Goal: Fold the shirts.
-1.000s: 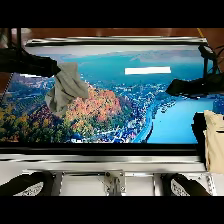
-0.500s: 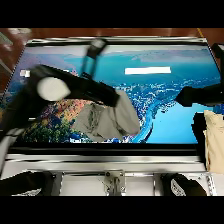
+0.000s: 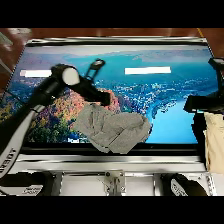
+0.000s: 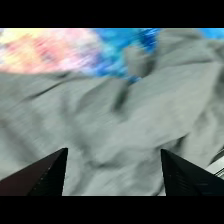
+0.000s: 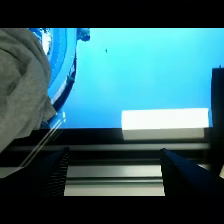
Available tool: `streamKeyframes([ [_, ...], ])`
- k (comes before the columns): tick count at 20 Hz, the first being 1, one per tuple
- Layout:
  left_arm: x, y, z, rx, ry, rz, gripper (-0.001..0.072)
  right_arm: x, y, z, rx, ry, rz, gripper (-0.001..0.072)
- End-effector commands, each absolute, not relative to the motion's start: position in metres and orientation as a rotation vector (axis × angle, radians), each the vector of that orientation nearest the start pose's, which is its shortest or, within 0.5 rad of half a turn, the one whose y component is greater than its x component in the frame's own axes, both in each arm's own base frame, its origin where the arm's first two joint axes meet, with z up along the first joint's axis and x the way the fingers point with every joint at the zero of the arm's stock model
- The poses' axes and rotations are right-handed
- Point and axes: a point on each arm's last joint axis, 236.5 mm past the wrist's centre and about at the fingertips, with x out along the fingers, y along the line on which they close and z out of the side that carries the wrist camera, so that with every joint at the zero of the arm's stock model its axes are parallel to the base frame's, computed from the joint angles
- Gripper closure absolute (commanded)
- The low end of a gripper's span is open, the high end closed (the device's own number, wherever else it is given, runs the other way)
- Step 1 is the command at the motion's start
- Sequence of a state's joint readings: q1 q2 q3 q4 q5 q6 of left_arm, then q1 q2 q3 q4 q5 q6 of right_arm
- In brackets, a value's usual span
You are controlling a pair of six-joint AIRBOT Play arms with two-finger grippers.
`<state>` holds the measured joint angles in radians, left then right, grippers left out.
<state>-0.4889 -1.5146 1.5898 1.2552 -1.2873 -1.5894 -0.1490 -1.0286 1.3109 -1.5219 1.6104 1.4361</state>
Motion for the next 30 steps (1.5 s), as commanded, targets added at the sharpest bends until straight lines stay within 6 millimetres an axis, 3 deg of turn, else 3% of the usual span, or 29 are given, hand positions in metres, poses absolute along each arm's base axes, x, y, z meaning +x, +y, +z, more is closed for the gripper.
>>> streamKeyframes([
  [1, 0.361, -0.164, 0.067, -0.064, 1.352, -0.466, 0.0032, 0.28, -0.036, 0.065, 0.191, 1.43, 0.023, 0.0033],
  [2, 0.349, -0.141, 0.058, -0.14, 1.384, -0.423, 0.0032, 0.276, -0.028, 0.048, 0.279, 1.441, 0.067, 0.0033],
  [4, 0.309, -0.122, 0.026, -0.317, 1.502, -0.388, -0.0013, 0.267, -0.014, 0.018, 0.417, 1.453, 0.129, 0.0033],
  [6, 0.27, -0.125, -0.016, -0.452, 1.625, -0.369, -0.0013, 0.262, -0.008, -0.009, 0.484, 1.455, 0.124, 0.0033],
  [8, 0.249, -0.151, -0.049, -0.563, 1.65, -0.396, -0.0013, 0.26, 0.001, -0.029, 0.535, 1.443, 0.129, 0.0033],
  [11, 0.247, -0.18, -0.078, -0.603, 1.577, -0.379, -0.0013, 0.265, 0.016, -0.043, 0.618, 1.397, 0.149, 0.0033],
  [17, 0.24, -0.23, -0.108, -0.62, 1.591, -0.372, -0.0013, 0.286, 0.031, -0.044, 0.724, 1.323, 0.171, 0.0033],
  [21, 0.241, -0.239, -0.122, -0.704, 1.629, -0.333, -0.0011, 0.293, 0.061, -0.063, 0.69, 1.372, 0.234, 0.0033],
  [22, 0.244, -0.241, -0.123, -0.731, 1.622, -0.324, 0.0087, 0.296, 0.068, -0.068, 0.673, 1.373, 0.243, 0.0033],
  [23, 0.247, -0.243, -0.122, -0.754, 1.612, -0.318, 0.0276, 0.3, 0.077, -0.073, 0.654, 1.372, 0.253, 0.0033],
  [26, 0.251, -0.245, -0.118, -0.737, 1.593, -0.349, 0.059, 0.302, 0.102, -0.083, 0.623, 1.386, 0.293, 0.0033],
  [27, 0.252, -0.247, -0.114, -0.72, 1.583, -0.381, 0.0668, 0.3, 0.109, -0.087, 0.604, 1.4, 0.308, 0.0116],
  [28, 0.255, -0.25, -0.107, -0.703, 1.567, -0.415, 0.0675, 0.299, 0.111, -0.089, 0.568, 1.398, 0.321, 0.0421],
  [29, 0.261, -0.252, -0.099, -0.692, 1.538, -0.44, 0.0676, 0.302, 0.112, -0.088, 0.555, 1.383, 0.321, 0.0656],
  [30, 0.27, -0.253, -0.085, -0.675, 1.49, -0.469, 0.0676, 0.307, 0.112, -0.084, 0.553, 1.359, 0.321, 0.065],
])
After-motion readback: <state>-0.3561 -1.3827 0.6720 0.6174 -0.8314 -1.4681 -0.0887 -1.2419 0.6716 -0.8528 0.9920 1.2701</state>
